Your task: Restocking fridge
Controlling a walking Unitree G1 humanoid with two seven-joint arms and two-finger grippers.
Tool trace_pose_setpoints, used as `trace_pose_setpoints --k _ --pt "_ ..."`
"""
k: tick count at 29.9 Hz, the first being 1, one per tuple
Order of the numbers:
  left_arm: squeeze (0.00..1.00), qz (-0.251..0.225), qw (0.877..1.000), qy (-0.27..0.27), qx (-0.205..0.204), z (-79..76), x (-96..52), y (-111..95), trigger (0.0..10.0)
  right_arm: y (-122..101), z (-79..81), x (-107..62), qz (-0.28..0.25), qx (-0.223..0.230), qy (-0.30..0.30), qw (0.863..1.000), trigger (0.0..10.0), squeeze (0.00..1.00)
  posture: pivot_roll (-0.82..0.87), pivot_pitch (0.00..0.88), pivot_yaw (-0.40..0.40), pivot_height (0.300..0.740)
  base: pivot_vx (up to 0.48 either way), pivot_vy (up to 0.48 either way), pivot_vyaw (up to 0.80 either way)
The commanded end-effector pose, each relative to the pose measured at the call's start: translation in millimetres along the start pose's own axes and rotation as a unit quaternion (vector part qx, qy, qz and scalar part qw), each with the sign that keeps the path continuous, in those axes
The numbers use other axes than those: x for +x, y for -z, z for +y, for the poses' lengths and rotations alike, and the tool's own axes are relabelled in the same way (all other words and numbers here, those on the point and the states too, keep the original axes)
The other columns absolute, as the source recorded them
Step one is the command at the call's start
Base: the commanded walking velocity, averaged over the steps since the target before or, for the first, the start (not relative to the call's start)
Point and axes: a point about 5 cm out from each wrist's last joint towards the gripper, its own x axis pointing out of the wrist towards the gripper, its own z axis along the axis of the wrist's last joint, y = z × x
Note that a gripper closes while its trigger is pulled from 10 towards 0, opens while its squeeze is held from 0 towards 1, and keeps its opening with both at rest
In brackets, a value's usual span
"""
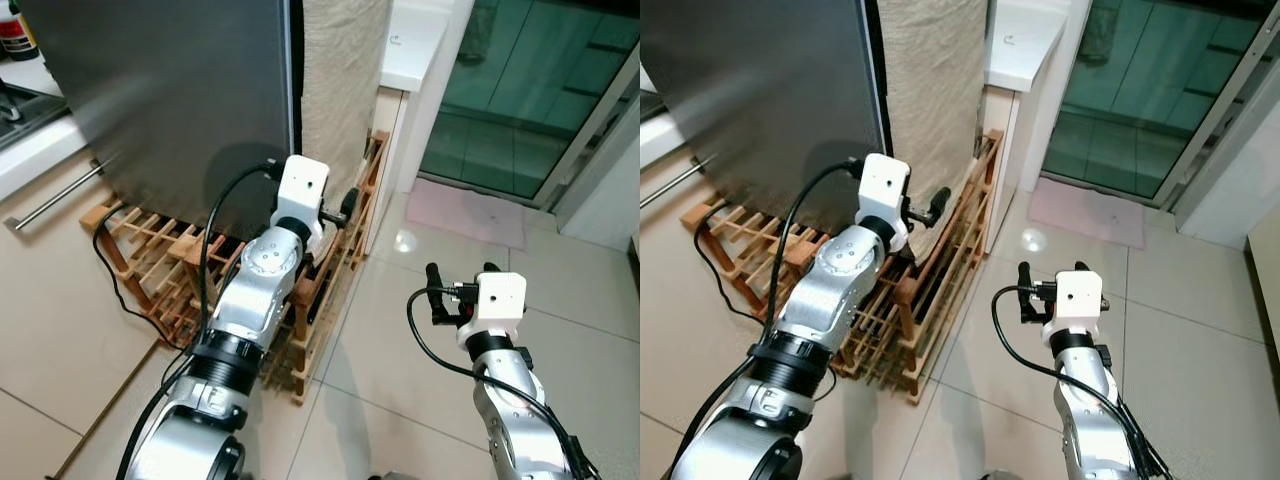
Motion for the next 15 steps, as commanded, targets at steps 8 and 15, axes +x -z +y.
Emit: trace_pose_setpoints --k 8,15 --pt "0.0 -0.013 1.0 -0.004 -0.015 3.7 -1.5 -8.6 10.0 -3.7 -1.7 -1.5 -0.006 -0.004 0.005 1.0 10.0 0.0 0.03 0.008 -0.017 0.736 0.0 0.0 0.0" --pt "0.0 -0.018 1.0 0.013 -0.022 -12.2 6.3 -15.0 10.0 -4.1 -1.8 -1.9 -0.006 -0.005 0.006 1.0 10.0 0.0 0.02 0.009 -0.018 0.736 0.0 0.0 0.0"
